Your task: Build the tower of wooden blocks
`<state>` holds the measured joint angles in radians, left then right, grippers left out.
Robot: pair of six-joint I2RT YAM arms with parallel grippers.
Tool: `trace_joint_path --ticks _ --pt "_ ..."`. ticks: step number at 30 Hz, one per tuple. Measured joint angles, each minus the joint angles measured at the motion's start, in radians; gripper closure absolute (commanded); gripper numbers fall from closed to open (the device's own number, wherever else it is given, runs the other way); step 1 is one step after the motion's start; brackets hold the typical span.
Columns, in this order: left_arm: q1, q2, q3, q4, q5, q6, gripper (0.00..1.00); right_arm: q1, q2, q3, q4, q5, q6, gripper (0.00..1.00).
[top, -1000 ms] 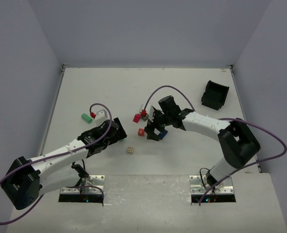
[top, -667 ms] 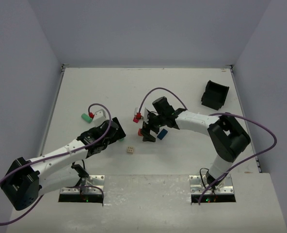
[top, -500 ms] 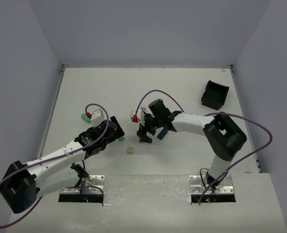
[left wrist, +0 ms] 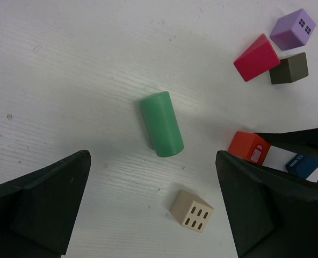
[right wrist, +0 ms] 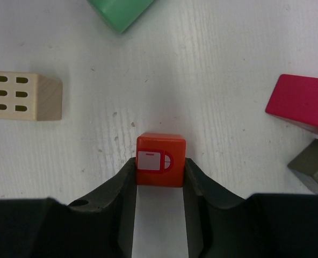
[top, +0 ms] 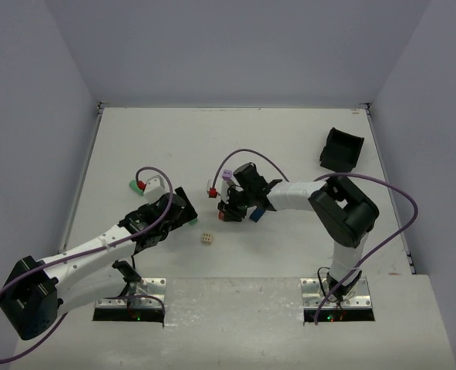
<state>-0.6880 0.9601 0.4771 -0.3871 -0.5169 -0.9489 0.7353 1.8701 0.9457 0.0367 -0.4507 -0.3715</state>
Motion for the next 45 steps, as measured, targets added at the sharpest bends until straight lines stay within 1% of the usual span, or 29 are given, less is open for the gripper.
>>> trace_joint_path --ticks 4,6,9,14,18,24,30,45 --pt "0.000 0.003 -0.002 0.003 0.012 0.000 0.00 0.000 -0.039 -0.057 0.024 -0.009 0.000 0.87" --pt "0.000 0.003 -0.002 0.003 0.015 0.000 0.00 0.002 -0.062 -0.078 0.023 -0.010 0.003 0.89" --pt "0.000 0.003 -0.003 0.003 0.017 0.000 0.00 0.019 -0.101 -0.113 0.040 0.007 0.021 0.88" --pt "0.000 0.003 -0.011 0.005 0.016 0.000 0.00 0.123 -0.212 -0.239 0.088 0.099 0.081 0.88" --pt "0.000 0.003 -0.015 0.005 0.016 0.000 0.00 0.217 -0.250 -0.298 0.094 0.169 0.143 0.88" --pt "0.000 0.003 -0.016 0.006 0.016 0.000 0.00 0.295 -0.248 -0.304 0.119 0.261 0.229 0.89" --pt "0.000 0.002 -0.017 0.006 0.015 0.001 0.00 0.307 -0.230 -0.290 0.144 0.334 0.281 0.87" --pt "0.000 0.002 -0.017 0.006 0.010 0.001 0.00 0.309 -0.160 -0.228 0.164 0.308 0.338 0.85"
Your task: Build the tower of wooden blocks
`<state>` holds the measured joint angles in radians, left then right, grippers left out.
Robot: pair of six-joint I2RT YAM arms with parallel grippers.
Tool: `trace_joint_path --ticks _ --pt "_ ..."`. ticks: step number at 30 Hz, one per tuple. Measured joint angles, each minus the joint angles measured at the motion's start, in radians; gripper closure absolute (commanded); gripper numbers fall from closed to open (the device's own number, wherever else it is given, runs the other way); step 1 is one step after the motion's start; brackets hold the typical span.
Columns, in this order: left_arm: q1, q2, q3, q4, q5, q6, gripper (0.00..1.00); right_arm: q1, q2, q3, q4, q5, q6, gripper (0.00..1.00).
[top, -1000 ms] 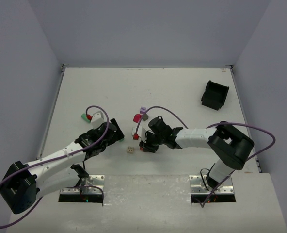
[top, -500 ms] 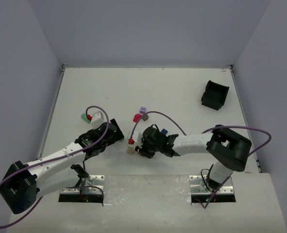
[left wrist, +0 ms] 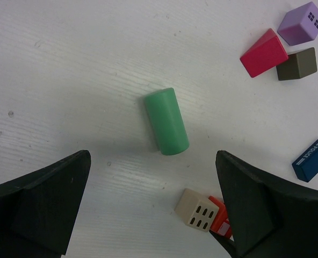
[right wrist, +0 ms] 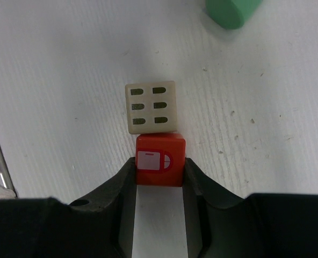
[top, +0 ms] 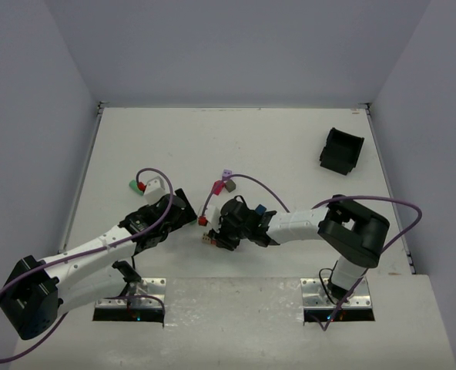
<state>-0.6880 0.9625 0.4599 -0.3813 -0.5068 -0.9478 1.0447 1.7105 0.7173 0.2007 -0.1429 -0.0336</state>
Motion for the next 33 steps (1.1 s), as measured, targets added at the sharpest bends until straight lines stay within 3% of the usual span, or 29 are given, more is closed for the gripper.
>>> trace_joint_path --ticks 33 --pt "0.000 0.018 0.000 0.002 -0.005 0.004 0.00 0.004 0.017 0.005 0.029 -0.026 -0.001 0.78"
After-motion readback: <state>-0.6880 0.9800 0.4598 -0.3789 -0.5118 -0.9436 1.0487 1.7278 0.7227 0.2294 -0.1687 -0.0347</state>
